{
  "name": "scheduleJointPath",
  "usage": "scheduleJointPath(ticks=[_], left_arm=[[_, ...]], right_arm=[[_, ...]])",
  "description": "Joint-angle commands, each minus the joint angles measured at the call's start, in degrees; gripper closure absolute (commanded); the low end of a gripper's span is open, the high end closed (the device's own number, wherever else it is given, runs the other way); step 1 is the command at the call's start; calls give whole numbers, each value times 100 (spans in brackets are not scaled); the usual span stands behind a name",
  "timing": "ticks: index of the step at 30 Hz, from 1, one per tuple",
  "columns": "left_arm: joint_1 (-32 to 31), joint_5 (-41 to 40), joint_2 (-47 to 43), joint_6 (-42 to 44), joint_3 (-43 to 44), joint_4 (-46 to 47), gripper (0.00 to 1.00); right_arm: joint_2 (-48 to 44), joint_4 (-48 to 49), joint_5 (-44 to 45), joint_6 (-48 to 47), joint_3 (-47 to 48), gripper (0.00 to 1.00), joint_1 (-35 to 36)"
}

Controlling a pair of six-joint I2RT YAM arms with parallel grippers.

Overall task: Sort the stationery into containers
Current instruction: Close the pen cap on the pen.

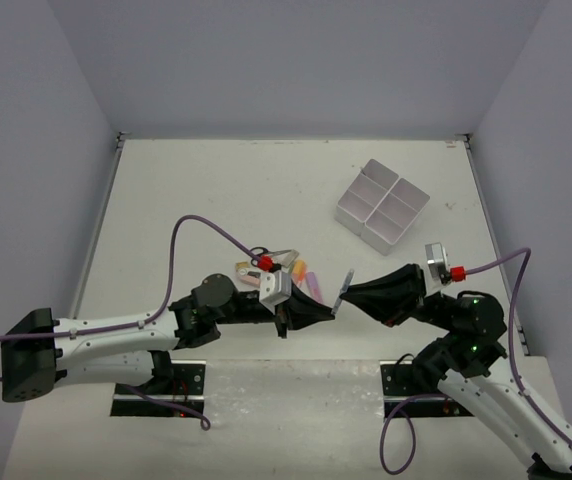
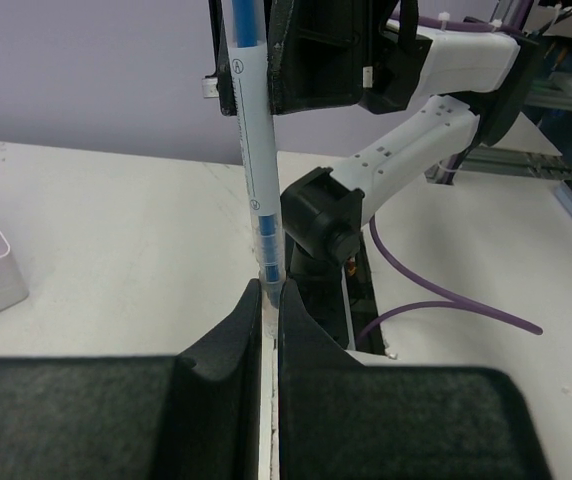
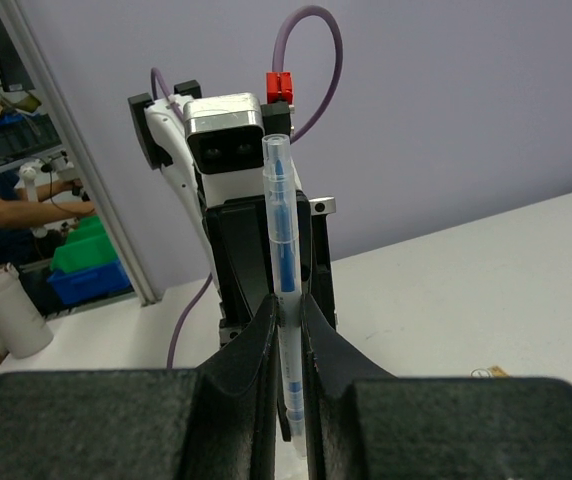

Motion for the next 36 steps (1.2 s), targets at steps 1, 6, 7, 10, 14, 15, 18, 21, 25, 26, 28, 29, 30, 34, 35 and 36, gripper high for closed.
scheduleJointPath(ticks=[1,6,7,10,14,15,18,21,25,26,28,29,30,34,35,36], left_arm=[[40,-179,-116,153,345,1217,100],[40,-30,0,281,551,1053,100],[40,-9,18,309,592,1013,100],[39,18,20,420,672,818,100],[40,96,50,688,919,292,100],[40,115,54,759,998,141,100],[40,7,-41,817,988,99,100],[40,-24,-84,833,936,163,100],[40,-23,-62,869,927,228,100],[40,-25,-60,874,929,238,100],[40,-14,-66,886,923,264,100],[40,5,-62,904,927,253,100],[40,24,-61,927,933,242,100],[34,96,-51,1095,994,33,100],[40,120,-57,1118,1003,7,100],[40,141,-71,1136,1008,-20,100]], right_arm=[[-48,-38,-182,242,-182,100,18],[21,-295,-257,110,-102,100,14],[31,-349,-276,82,-99,100,14],[7,-439,-295,14,-82,100,22],[-4,-692,-368,-144,-4,100,18],[-4,-749,-392,-210,15,100,23],[-64,-819,-427,-263,33,100,18],[-99,-761,-467,-236,17,100,15],[-128,-720,-500,-246,33,100,17],[-144,-724,-498,-255,34,100,14],[-142,-747,-511,-279,57,100,14],[-138,-758,-518,-290,68,100,14],[-134,-767,-524,-298,80,99,14],[-100,-761,-547,-314,119,93,14],[-97,-770,-541,-328,126,89,17],[-89,-778,-544,-333,126,84,20]])
